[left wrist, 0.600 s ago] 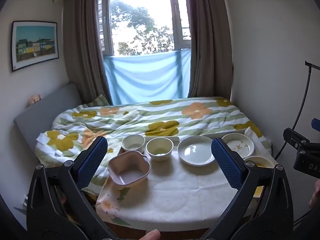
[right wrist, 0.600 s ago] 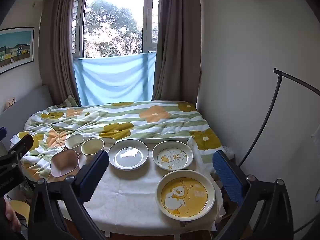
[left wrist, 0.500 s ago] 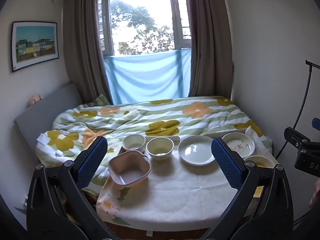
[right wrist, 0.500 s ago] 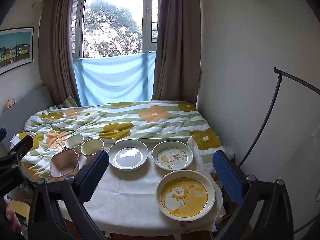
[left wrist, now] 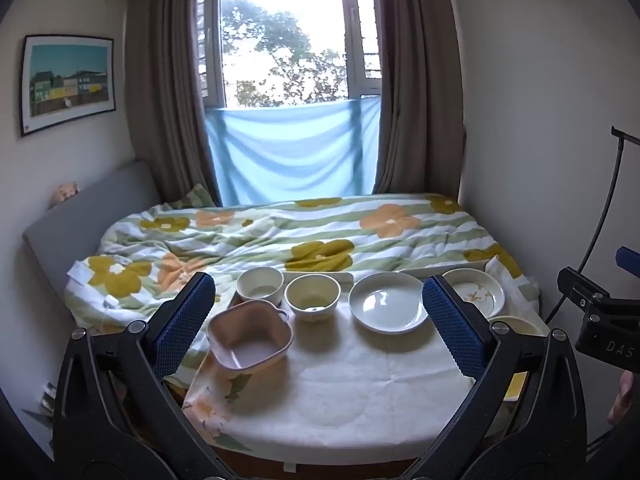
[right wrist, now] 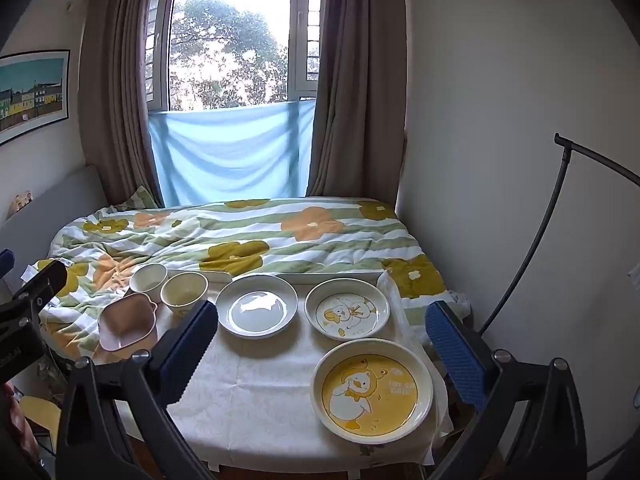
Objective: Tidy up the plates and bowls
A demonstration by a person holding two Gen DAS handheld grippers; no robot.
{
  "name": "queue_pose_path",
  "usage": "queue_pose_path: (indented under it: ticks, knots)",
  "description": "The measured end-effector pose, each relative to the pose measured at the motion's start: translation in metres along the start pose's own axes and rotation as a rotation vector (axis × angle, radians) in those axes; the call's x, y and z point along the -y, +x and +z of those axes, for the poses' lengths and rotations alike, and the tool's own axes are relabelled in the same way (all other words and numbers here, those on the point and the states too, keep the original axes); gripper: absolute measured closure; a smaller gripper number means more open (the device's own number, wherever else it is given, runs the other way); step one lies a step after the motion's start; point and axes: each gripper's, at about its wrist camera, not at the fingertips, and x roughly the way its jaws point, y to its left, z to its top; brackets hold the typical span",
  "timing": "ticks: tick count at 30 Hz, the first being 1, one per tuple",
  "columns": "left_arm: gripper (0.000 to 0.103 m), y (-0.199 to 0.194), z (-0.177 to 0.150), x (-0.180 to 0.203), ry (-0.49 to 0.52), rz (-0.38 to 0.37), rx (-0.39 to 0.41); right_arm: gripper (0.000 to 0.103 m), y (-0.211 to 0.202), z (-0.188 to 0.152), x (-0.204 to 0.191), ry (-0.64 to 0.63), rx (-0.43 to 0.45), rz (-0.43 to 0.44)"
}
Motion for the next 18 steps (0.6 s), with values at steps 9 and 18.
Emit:
queue_pose_path:
  ticks: [9,18]
  knots:
    - [0.0,0.0023,0.0007,0.0026,0.012,0.008,-0.001,0.0,0.0032,-0.0023,0.0007,0.003,-0.003,0.003]
    - [0.0,0.0045,0.0005,0.0038,0.017,0.001,-0.005,0.0,0.0053,-0.0024,-0.0001,0.004,-0.009,0.004]
